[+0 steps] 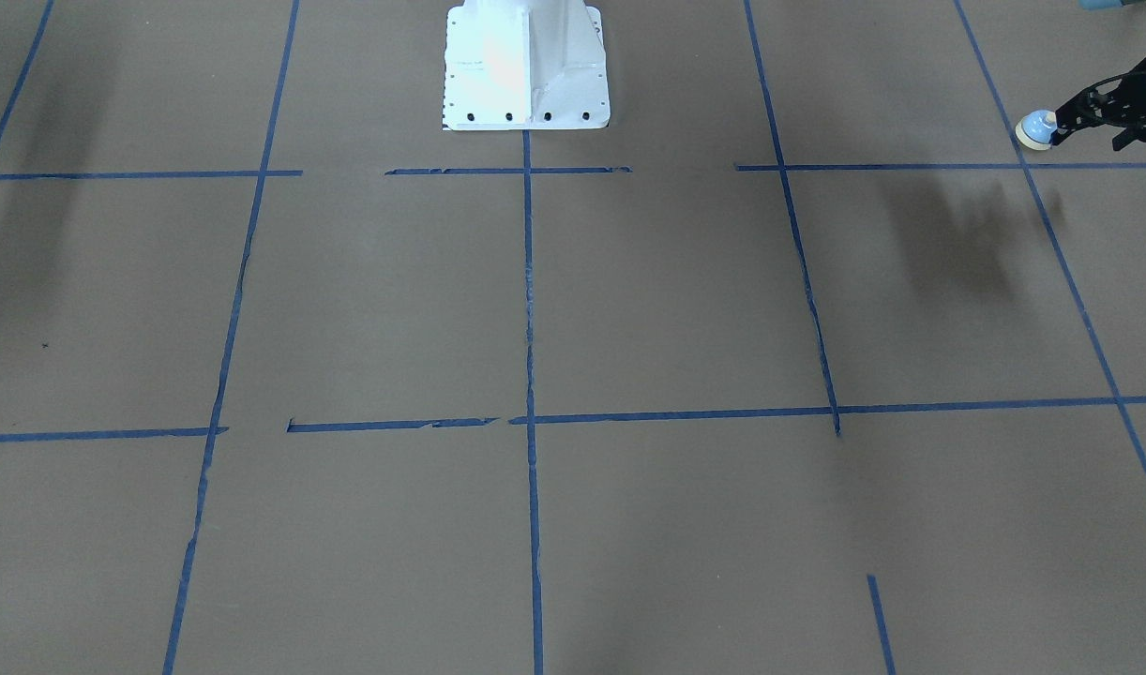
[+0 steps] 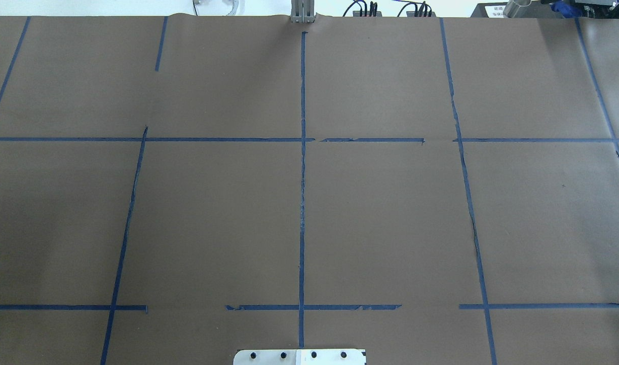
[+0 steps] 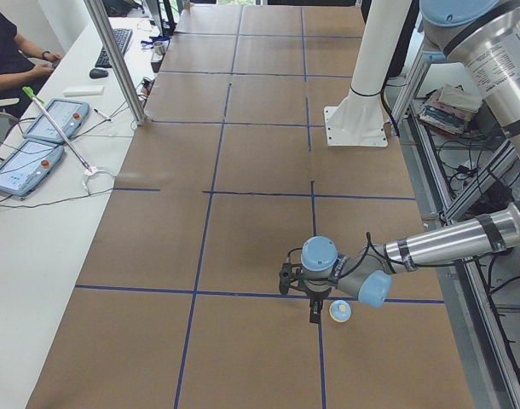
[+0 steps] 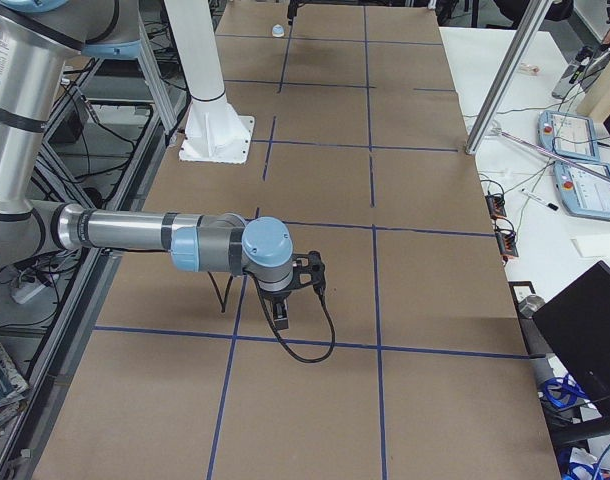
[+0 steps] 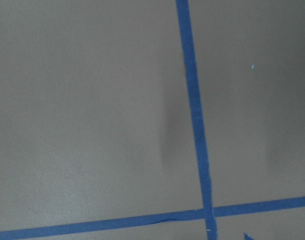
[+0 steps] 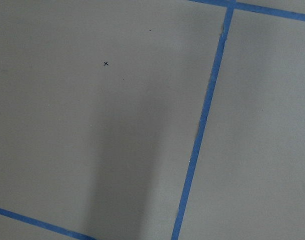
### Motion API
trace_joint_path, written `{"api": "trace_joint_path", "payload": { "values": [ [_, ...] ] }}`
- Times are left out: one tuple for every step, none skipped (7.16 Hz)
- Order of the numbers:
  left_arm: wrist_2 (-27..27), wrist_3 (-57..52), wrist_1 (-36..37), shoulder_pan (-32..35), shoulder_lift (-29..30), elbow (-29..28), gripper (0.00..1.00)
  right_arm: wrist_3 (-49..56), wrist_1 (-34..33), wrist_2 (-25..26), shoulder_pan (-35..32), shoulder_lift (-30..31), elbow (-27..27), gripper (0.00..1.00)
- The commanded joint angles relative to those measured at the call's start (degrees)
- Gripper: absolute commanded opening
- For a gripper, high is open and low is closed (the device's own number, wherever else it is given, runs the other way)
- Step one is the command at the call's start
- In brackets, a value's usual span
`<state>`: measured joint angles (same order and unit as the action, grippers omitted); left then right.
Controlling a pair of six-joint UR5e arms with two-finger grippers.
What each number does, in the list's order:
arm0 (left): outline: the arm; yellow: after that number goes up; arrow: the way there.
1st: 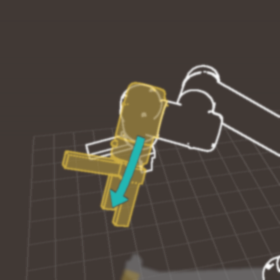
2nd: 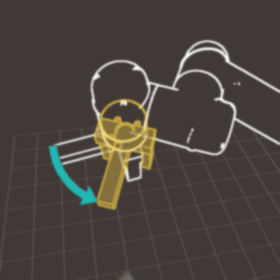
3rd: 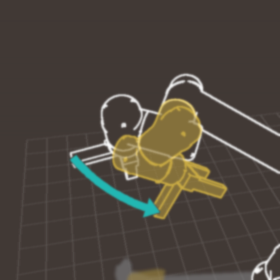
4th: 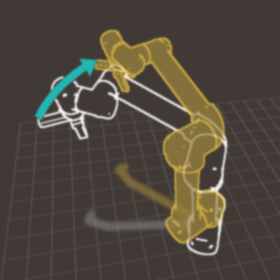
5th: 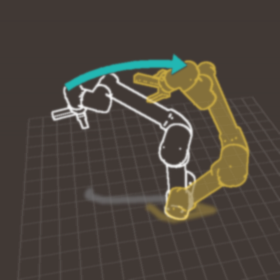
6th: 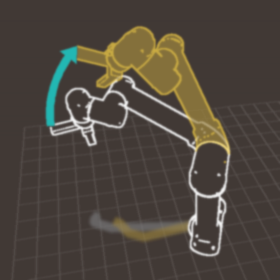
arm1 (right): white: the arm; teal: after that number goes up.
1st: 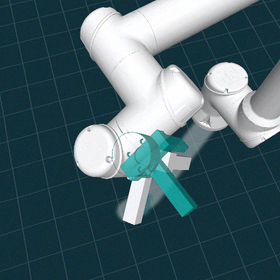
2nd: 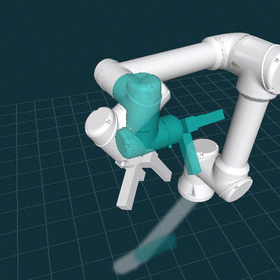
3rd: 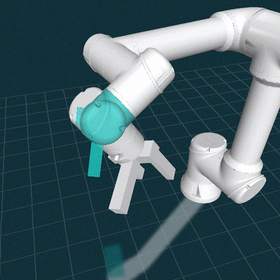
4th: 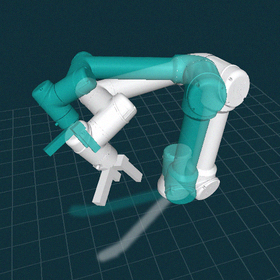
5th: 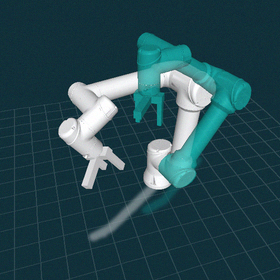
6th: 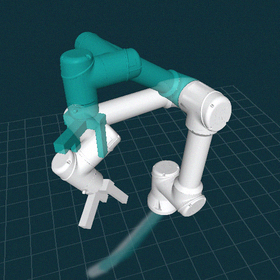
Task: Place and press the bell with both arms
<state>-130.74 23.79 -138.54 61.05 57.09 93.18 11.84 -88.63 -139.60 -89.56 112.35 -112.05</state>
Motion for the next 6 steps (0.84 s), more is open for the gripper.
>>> {"api": "trace_joint_path", "payload": {
  "values": [
    [0.04, 3.54, -9.87, -6.45, -1.10, -2.03, 1.00, 0.03, 0.03, -0.23, 0.00, 0.24, -0.01, 1.00],
    [0.04, 5.11, -10.52, -10.56, -1.10, -2.29, 1.00, 0.03, -0.05, -0.23, 0.00, 0.32, -0.01, 1.00],
    [0.04, 6.52, -10.61, -12.51, -1.28, -2.73, 1.00, 0.03, 0.03, -0.23, 0.09, 0.33, -0.01, 1.00],
    [0.22, 6.62, -10.62, -13.23, -1.45, -4.13, 1.00, 0.03, 0.03, -0.23, 0.09, 0.33, -0.01, 1.00],
    [1.79, 6.45, -10.62, -13.59, -1.46, -5.01, 1.00, 0.03, -0.05, -0.32, 0.09, 0.33, -0.01, 1.00],
    [1.89, 6.45, -10.70, -14.20, -1.37, -5.02, 1.00, 0.03, 0.03, -0.32, 0.09, 0.33, -0.01, 1.00]
  ]
}}
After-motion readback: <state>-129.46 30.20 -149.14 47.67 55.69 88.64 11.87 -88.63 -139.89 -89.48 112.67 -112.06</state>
